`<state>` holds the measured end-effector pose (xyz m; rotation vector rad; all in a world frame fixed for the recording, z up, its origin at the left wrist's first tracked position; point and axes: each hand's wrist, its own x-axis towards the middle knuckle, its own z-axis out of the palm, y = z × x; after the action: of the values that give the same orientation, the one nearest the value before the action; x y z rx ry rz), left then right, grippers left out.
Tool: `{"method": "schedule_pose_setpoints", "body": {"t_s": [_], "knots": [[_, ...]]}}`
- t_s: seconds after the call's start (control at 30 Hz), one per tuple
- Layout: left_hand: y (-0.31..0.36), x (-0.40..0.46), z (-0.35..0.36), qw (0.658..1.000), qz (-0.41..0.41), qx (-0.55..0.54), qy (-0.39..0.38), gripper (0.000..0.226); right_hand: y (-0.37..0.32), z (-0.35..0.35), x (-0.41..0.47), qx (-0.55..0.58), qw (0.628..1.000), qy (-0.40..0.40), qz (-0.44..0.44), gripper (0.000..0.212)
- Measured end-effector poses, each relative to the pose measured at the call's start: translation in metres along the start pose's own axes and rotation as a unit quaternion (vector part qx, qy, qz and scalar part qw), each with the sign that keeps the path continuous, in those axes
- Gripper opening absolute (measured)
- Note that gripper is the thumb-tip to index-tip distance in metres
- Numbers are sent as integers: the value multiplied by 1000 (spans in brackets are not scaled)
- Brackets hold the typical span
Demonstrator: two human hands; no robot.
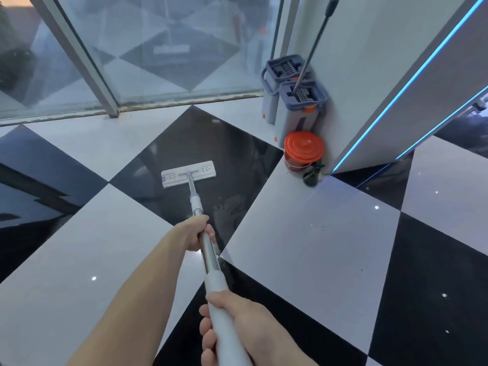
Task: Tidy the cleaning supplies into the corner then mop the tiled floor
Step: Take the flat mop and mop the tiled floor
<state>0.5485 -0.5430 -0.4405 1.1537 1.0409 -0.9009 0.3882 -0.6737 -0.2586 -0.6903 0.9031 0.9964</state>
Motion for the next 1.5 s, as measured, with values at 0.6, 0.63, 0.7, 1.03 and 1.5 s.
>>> {"method": "schedule_pose_setpoints", "body": {"t_s": [0.6, 0.63, 0.7, 1.03, 1.5], "knots": [[-155, -68, 108, 1000, 22, 2, 12, 23, 45, -128, -88, -28, 997, 3, 69, 30], [-171, -78, 116, 999, 29, -5, 12, 24, 54, -139, -93, -24, 997, 3, 68, 31], [-198, -95, 132, 999, 47, -23, 6, 26, 64, -159, -99, -19, 998, -3, 59, 31], [-289, -156, 173, 998, 47, -33, 12, 31, 93, -212, -102, -56, 997, 21, 45, 11], [-176, -99, 195, 999, 28, -7, 16, 26, -8, -193, -50, -34, 999, 33, 2, 9]]}}
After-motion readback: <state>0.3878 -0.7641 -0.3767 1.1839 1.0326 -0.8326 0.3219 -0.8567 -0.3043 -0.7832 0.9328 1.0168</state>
